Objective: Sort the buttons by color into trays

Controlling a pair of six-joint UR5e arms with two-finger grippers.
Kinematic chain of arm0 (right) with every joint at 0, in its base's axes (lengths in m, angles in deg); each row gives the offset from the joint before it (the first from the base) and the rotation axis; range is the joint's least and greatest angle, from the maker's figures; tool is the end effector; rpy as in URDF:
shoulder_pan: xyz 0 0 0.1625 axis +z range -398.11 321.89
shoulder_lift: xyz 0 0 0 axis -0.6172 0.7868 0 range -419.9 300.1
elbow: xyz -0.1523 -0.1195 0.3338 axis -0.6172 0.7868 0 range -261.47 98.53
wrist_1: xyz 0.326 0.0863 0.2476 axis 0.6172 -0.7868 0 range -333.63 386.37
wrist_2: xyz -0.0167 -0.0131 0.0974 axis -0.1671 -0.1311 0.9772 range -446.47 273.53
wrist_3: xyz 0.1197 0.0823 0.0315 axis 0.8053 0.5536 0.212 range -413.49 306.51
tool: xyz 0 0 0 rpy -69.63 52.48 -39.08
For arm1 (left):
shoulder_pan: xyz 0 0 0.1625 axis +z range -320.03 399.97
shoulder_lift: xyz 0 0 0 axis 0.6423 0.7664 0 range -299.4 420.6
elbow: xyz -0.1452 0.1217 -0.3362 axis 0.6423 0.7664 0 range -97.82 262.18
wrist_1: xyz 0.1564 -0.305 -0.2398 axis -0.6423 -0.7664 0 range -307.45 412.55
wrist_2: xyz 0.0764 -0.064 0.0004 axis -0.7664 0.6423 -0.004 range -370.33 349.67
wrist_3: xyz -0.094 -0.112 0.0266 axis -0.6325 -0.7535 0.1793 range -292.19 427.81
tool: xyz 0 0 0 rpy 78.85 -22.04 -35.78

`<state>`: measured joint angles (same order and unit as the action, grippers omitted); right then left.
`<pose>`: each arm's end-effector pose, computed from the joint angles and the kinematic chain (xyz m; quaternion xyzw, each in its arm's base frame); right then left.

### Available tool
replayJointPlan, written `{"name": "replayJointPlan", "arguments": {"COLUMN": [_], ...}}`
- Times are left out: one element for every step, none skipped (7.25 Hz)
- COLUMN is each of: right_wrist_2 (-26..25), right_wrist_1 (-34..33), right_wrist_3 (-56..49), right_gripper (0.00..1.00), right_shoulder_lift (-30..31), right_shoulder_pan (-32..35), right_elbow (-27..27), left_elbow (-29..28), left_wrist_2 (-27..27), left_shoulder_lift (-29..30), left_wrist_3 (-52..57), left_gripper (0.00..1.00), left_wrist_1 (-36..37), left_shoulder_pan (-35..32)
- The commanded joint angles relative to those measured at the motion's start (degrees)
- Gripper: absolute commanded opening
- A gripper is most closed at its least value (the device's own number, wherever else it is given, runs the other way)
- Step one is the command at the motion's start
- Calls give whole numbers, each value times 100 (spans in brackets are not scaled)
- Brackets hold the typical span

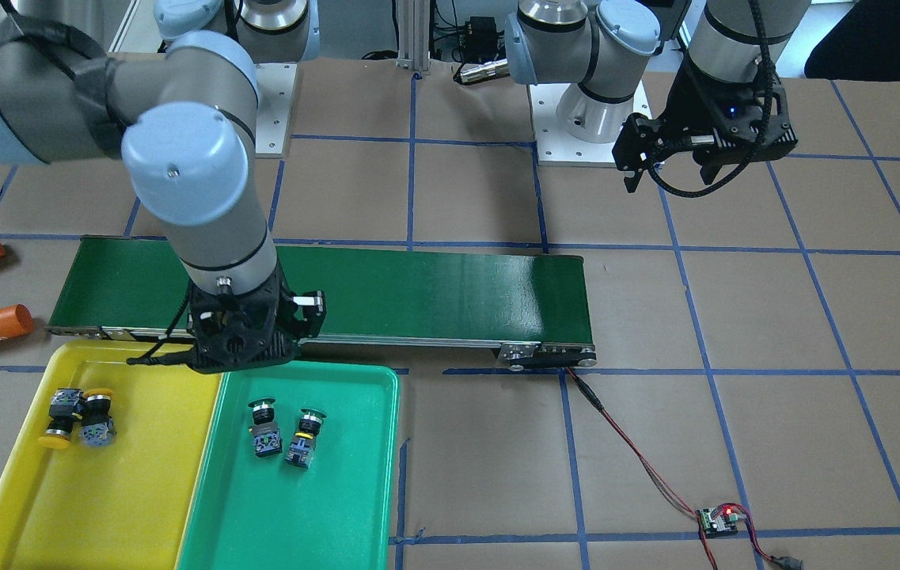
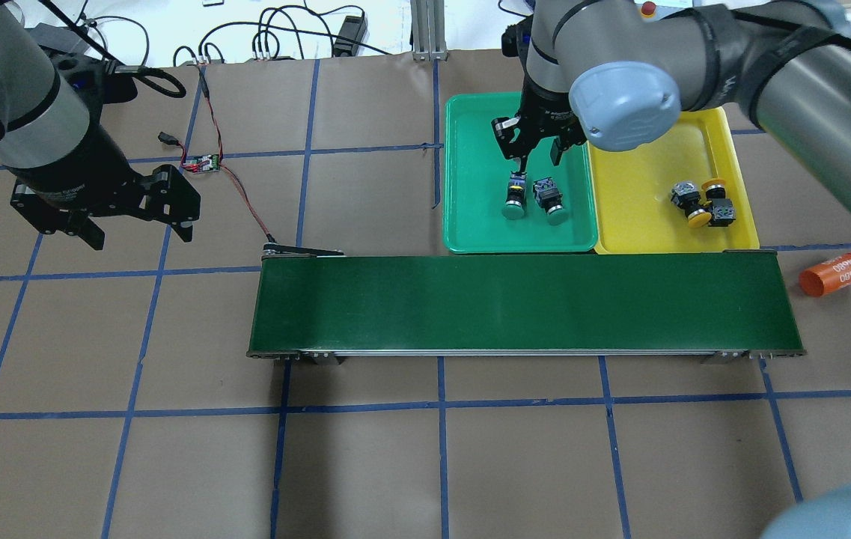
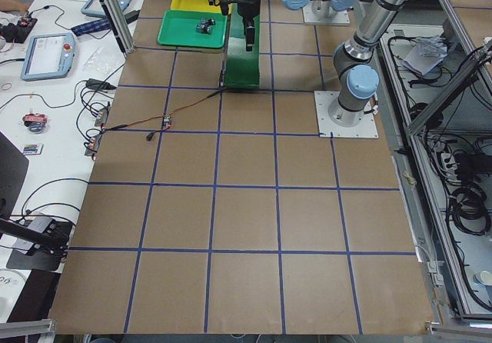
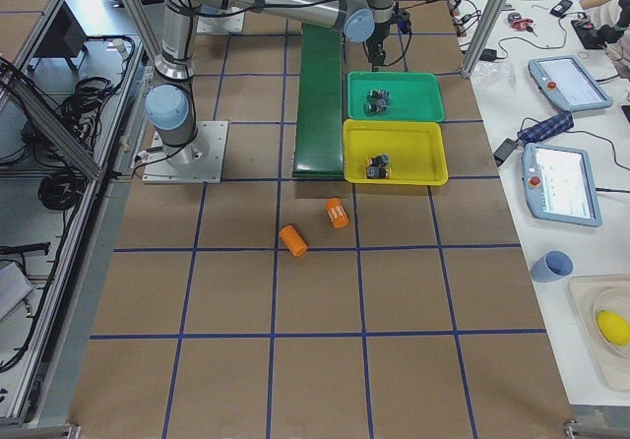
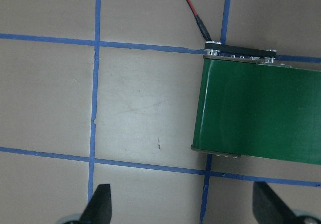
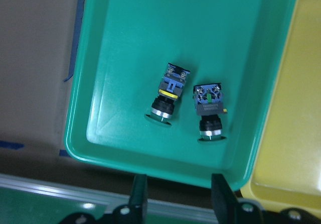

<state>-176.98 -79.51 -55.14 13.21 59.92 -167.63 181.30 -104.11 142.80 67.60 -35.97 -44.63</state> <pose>0.2153 -0.5810 0.2985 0.0843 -0.9961 0.0249 0.0030 -0.0810 -0.4538 0.3877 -0.0490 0.9983 0.0001 0.0330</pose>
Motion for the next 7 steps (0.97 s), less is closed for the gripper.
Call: {"name": "replayJointPlan", "arguments": {"right_wrist_2": [-11,-19,-11,41,59,25,42], "right_wrist_1": [1065,1366,1543,1536,1475,1535,1475], "right_wrist_3": [-274,-274,-274,-257,-213,-213,-239], "right_gripper": [88,100,100,100,100,100,100], "right_shoulder_lift": [1043,1491,1783,1899,2074,2076,2076], "right_shoulder_pan": [-319,-477,-540,-497,-488,-487,-487], "right_elbow": [-146,-303,-401,-402,-410,-480,-533], "left_elbow": [-41,-41,-33,-33,-24,-15,28], "left_wrist_2": [289,290,229,229,228,228,228], "left_shoulder_lift": [42,33,42,42,42,42,16], "left_wrist_3": [-6,-6,-6,-6,-6,-6,-6], "left_gripper": [100,100,100,100,100,100,100], "left_wrist_1": [1,1,10,19,19,19,19], "left_shoulder_pan": [-13,-31,-31,-31,-31,-31,-31]}}
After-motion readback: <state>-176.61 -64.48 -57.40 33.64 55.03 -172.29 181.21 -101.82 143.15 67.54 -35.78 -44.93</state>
